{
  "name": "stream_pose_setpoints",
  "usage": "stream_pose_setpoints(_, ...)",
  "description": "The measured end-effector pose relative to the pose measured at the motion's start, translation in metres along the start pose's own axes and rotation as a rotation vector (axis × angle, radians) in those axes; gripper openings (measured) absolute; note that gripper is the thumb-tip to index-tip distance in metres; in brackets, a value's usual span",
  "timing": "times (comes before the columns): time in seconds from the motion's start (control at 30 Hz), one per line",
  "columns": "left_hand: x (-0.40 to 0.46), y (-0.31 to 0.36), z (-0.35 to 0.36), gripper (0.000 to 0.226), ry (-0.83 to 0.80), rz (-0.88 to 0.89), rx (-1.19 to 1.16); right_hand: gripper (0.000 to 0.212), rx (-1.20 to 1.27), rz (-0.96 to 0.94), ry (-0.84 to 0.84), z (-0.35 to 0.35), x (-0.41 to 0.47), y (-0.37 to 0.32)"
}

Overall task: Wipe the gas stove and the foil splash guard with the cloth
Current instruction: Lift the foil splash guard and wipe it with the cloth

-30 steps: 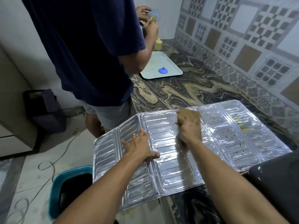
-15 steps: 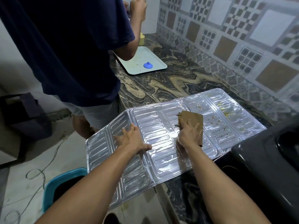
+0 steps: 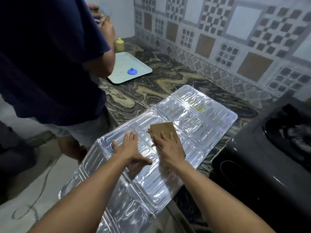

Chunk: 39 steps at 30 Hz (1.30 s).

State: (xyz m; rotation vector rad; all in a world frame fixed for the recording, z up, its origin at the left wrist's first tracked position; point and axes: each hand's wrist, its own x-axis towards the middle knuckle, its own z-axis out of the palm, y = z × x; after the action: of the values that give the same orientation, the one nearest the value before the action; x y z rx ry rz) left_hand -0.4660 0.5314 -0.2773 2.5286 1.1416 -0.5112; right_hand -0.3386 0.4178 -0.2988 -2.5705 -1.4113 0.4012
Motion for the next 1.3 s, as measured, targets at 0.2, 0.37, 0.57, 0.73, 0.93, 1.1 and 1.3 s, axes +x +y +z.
stream_pose_setpoints(0.2, 0.009, -0.009, -0.013, 0.145, -0.033, 0.027, 0.035, 0.068, -0.019, 0.340, 0.156, -0.035, -0.013, 0.052)
stream_pose_setpoints(0.37, 0.013, -0.003, -0.028, 0.146, -0.077, 0.007, 0.057, 0.076, 0.040, 0.356, 0.129, -0.023, -0.024, 0.032)
stream_pose_setpoints(0.57, 0.028, 0.017, -0.022, 0.150, -0.048, 0.123, 0.081, 0.052, 0.055, 0.245, 0.091, -0.003, -0.044, -0.002)
stream_pose_setpoints(0.73, 0.033, 0.014, -0.019, 0.150, -0.076, 0.147, 0.038, 0.066, 0.009, 0.320, 0.158, -0.009, -0.032, 0.012)
stream_pose_setpoints(0.93, 0.034, 0.013, -0.017, 0.153, -0.068, 0.164, 0.025, 0.065, 0.105, 0.587, 0.233, -0.021, 0.018, 0.052)
stream_pose_setpoints(1.1, 0.037, 0.013, -0.017, 0.153, -0.074, 0.160, 0.037, 0.050, 0.096, 0.215, 0.131, 0.000, -0.009, -0.007)
stream_pose_setpoints(1.3, 0.038, 0.010, -0.016, 0.152, -0.072, 0.182, 0.037, 0.055, 0.031, 0.209, 0.189, -0.018, 0.024, 0.027)
